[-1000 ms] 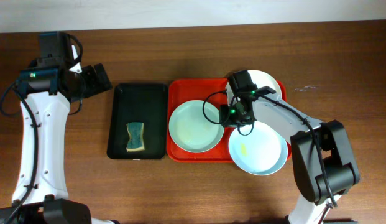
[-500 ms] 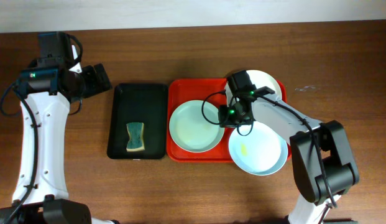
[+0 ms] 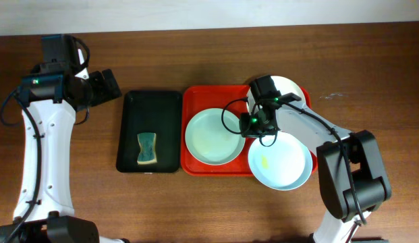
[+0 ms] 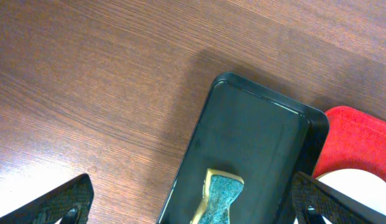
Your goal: Clean dirty plates on tray and stack at the side
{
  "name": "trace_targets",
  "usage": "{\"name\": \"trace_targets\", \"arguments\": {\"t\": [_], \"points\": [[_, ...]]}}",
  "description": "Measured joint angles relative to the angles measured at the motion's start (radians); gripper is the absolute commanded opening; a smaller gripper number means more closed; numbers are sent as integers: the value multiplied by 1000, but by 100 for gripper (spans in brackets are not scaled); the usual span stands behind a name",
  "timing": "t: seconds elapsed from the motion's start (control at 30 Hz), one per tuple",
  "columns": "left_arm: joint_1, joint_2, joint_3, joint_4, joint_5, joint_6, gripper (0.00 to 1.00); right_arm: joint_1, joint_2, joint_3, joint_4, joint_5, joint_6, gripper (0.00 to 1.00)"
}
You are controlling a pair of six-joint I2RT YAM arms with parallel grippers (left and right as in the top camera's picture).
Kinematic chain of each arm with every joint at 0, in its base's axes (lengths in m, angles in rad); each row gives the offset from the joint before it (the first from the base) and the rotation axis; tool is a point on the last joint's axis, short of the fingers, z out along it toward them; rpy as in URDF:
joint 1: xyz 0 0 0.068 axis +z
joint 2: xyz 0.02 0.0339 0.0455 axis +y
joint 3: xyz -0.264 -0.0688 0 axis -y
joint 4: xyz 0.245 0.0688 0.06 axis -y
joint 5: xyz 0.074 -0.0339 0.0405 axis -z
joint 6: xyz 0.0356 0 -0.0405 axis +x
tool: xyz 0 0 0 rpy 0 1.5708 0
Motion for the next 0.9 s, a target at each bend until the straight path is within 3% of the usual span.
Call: {"name": "trace_targets", "arguments": {"t": [0.13, 0.5, 0.8, 0.9], "points": [[0, 0, 0, 0, 0, 0, 99, 0, 0, 0, -1, 0, 0, 16], [0, 0, 0, 0, 0, 0, 99, 6, 0, -2, 10, 16, 0, 16], [0, 0, 0, 0, 0, 0, 99, 9, 0, -14, 28, 16, -1, 8], [0, 0, 0, 0, 0, 0, 99, 10, 0, -14, 31, 16, 0, 16]]}}
